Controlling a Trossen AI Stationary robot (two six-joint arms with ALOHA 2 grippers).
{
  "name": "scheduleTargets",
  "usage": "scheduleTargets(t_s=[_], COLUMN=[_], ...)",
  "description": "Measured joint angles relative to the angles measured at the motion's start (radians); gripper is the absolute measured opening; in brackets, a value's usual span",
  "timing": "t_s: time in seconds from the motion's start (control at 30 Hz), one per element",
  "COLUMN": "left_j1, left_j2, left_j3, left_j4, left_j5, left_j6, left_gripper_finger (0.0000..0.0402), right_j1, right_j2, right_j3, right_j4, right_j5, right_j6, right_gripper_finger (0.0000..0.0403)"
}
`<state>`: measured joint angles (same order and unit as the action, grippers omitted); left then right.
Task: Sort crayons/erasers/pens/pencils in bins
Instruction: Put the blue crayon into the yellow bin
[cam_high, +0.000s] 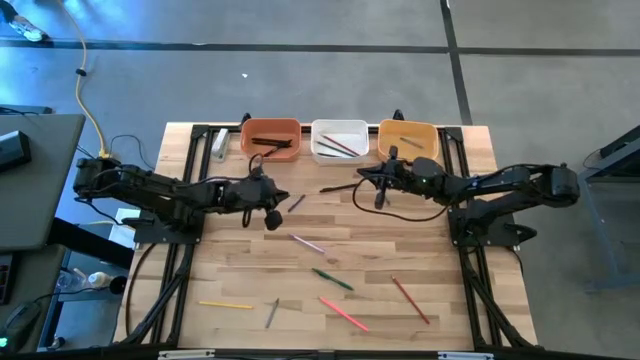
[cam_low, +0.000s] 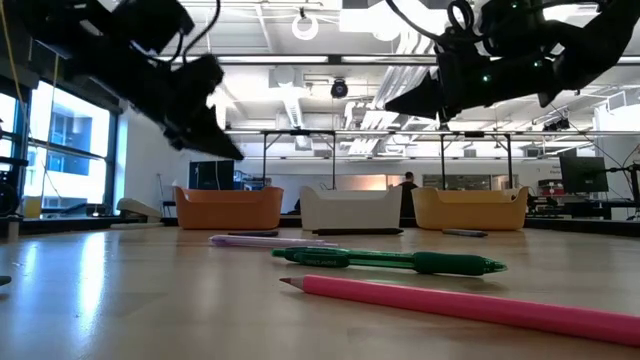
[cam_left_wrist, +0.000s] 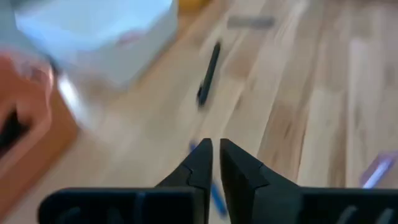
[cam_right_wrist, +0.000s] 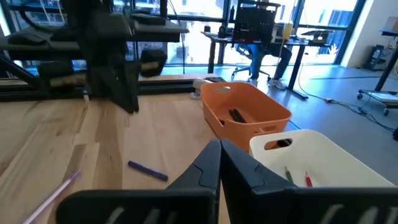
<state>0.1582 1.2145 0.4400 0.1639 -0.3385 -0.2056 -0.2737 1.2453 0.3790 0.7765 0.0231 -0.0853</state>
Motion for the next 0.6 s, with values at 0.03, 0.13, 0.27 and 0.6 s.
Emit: scheduleTargets(t_s=[0.03,0.13,0.27,0.6], left_j1=[0.003,0.009,0.015,0.042], left_j2=[0.009,0.063,0.165,0.349], left_j3=[0.0,0.0,0.0,0.0], left_j4=[-0.023,-0.013,0.05,0.174], left_j5=[0.006,0.014,0.018,0.077], left_j6=[-0.019,-0.048,-0.058,-0.114], left_gripper_finger=[0.0032,0.0057,0.0091,0.0133], right_j1=[0.0,0.0,0.0,0.0], right_j2=[0.0,0.0,0.0,0.0], right_j3=[0.0,0.0,0.0,0.0], right_j4=[0.004,0.006,0.007,0.027], right_j5=[0.0,0.0,0.0,-0.013], right_j6=[0.0,0.0,0.0,0.042], right_gripper_finger=[0.0,0.0,0.0,0.0])
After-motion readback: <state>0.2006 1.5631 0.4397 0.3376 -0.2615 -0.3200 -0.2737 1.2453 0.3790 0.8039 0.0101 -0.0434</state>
